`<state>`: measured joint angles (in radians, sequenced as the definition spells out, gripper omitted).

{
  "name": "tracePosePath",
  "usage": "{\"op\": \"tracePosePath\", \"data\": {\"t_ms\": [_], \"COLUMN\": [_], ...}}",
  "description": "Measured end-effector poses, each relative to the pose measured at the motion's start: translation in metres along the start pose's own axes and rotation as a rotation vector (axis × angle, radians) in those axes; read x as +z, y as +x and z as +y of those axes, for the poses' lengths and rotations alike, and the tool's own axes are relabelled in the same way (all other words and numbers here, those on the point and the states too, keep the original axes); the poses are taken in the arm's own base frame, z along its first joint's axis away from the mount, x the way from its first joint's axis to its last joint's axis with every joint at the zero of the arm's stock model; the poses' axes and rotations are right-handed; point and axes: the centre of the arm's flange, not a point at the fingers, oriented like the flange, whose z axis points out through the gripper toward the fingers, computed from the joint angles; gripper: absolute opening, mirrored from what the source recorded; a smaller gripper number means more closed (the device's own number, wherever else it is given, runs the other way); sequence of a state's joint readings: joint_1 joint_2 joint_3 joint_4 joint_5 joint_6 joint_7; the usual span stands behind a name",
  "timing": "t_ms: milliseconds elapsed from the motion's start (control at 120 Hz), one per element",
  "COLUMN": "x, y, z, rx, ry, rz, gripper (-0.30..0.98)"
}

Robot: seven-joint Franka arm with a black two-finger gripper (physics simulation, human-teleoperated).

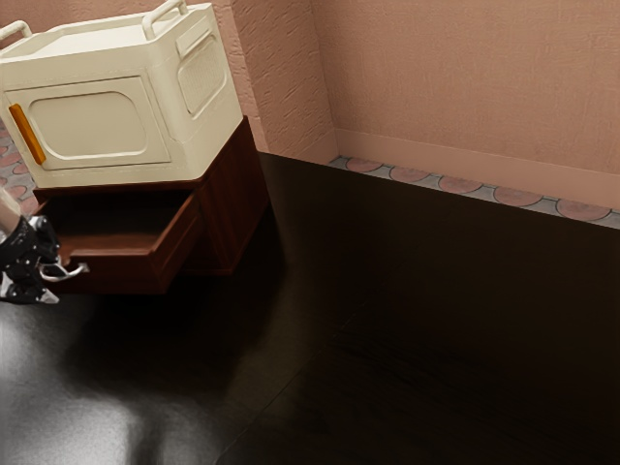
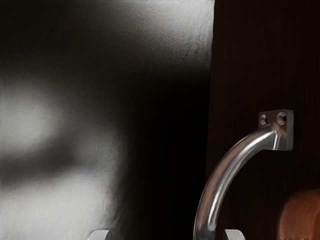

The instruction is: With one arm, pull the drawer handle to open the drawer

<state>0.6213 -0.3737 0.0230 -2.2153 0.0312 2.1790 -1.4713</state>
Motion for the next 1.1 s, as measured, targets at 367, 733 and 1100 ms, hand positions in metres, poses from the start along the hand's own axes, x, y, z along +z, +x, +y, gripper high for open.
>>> {"op": "tracePosePath", "data": {"t_ms": [367, 733, 1100], "x": [-0.008, -0.062, -0.223], "y": [0.0, -0.032, -0.226], "z": [-0.013, -0.004, 0.008], "rx": [-0.002, 0.074, 0.438], "ry": [-0.025, -0.12, 0.031], "rz": [0.001, 0.005, -0.153], "gripper": [0.2, 0.22, 0.59]}}
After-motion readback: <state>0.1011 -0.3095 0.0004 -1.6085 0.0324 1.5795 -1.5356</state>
